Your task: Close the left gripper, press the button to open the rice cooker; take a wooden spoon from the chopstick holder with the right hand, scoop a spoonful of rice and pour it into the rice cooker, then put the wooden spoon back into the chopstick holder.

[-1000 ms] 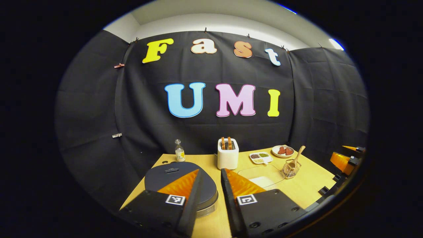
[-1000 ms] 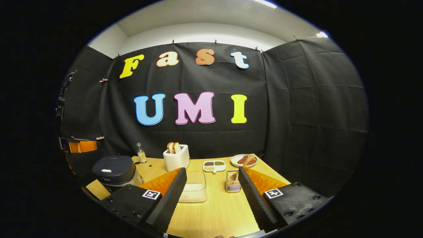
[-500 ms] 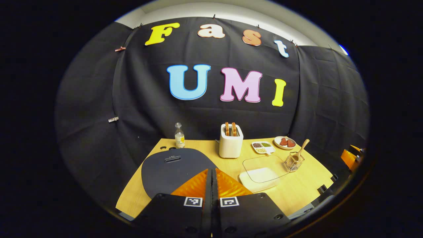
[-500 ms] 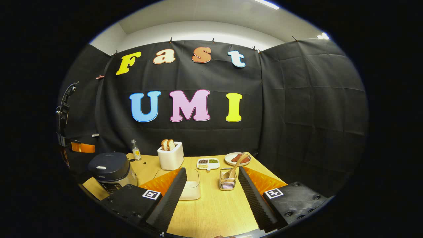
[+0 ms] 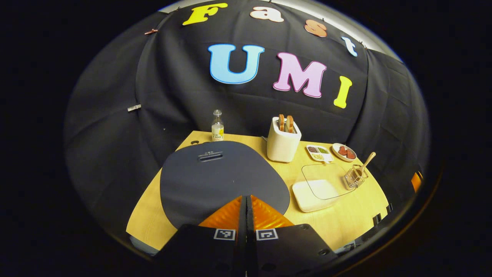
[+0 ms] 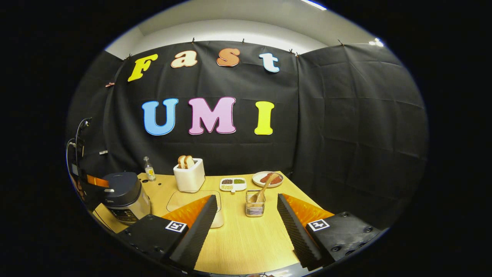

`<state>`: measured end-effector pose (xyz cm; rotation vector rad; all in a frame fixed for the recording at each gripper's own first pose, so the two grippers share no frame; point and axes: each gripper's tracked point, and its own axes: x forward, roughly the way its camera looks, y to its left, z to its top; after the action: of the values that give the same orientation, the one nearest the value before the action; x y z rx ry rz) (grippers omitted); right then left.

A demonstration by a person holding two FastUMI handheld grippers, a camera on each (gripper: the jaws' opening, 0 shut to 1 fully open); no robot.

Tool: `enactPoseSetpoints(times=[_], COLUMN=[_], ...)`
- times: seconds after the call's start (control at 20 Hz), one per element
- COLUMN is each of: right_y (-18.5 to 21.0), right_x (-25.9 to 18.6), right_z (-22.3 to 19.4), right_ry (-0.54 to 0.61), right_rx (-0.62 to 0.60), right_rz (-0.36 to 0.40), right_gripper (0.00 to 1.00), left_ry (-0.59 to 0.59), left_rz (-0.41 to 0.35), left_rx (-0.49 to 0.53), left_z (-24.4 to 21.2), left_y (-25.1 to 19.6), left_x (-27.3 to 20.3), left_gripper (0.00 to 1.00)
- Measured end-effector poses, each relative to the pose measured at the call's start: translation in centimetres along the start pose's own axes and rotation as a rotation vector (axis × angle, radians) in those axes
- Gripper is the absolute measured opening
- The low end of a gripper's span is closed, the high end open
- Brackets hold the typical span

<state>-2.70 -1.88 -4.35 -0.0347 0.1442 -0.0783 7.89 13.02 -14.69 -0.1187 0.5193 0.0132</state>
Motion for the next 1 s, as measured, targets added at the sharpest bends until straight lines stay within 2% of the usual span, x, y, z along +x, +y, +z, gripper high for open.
enactPoseSetpoints(times=[0.15, 0.65, 1.0], right_y=[0.0, 0.1, -1.5], right_x=[0.3, 2.7, 5.9], right_z=[-0.6, -1.2, -0.6], right_ry=[0.021, 0.076, 0.094], right_rx=[-0.005, -0.015, -0.015], right_rz=[0.003, 0.057, 0.112], right_gripper=[0.96, 0.98, 0.98], left_ry=[0.007, 0.012, -0.021], left_rz=[0.012, 0.079, 0.154], left_rx=[-0.020, -0.062, -0.039], left_z=[-0.8, -1.5, -1.4], left_y=[0.2, 0.3, 0.3], left_x=[0.5, 0.8, 0.9], left_gripper=[0.06, 0.06, 0.06])
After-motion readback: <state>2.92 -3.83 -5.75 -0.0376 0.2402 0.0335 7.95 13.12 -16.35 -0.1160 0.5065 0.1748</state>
